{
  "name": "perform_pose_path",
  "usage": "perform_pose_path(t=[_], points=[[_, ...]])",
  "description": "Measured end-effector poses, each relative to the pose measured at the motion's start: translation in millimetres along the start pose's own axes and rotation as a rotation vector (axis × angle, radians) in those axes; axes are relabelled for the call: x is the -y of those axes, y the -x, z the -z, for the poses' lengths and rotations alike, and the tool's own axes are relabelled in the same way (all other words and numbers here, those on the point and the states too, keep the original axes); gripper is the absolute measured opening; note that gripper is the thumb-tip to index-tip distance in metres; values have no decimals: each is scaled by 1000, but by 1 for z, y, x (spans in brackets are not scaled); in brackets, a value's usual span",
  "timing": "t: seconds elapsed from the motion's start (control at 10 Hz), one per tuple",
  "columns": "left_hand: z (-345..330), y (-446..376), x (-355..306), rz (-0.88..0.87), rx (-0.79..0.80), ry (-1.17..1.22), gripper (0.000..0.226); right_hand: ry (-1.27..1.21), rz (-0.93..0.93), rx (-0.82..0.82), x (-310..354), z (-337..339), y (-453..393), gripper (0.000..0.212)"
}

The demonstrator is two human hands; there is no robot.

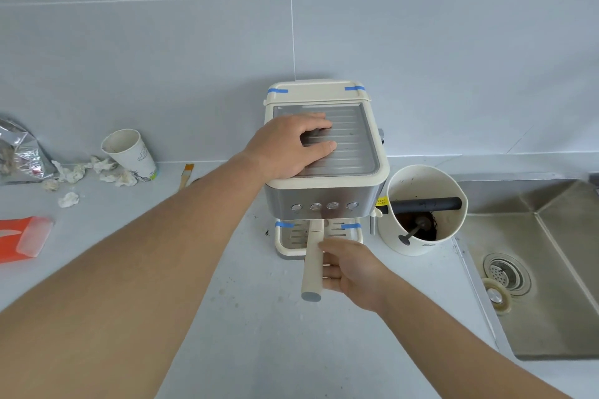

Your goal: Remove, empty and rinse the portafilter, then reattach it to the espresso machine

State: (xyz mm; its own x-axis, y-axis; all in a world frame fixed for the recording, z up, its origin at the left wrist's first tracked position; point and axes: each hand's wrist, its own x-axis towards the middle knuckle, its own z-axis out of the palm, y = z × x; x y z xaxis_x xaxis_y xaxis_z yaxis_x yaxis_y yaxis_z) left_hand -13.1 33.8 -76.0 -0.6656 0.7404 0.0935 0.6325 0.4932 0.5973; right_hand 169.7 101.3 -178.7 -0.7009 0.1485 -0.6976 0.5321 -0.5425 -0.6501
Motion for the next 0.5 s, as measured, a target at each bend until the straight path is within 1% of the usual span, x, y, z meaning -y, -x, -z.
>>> perform_pose_path(t=[0.1,0.2,0.3,0.4,0.5], points=[[0,2,-3,-5,5,-24,46,16,37,-21,7,7,12,22],[3,6,-8,-14,12,-46,43,-23,80,-65,17,13,29,21],[3,16,-10,-21,-44,41,36,-78,167,-101,32,18,51,20],[6,31,-14,2,-140,273,22,-122,267,-92,58,23,81,22],[11,49,-19,52,-198,603,12,-148,367,-79,84,29,112,22]])
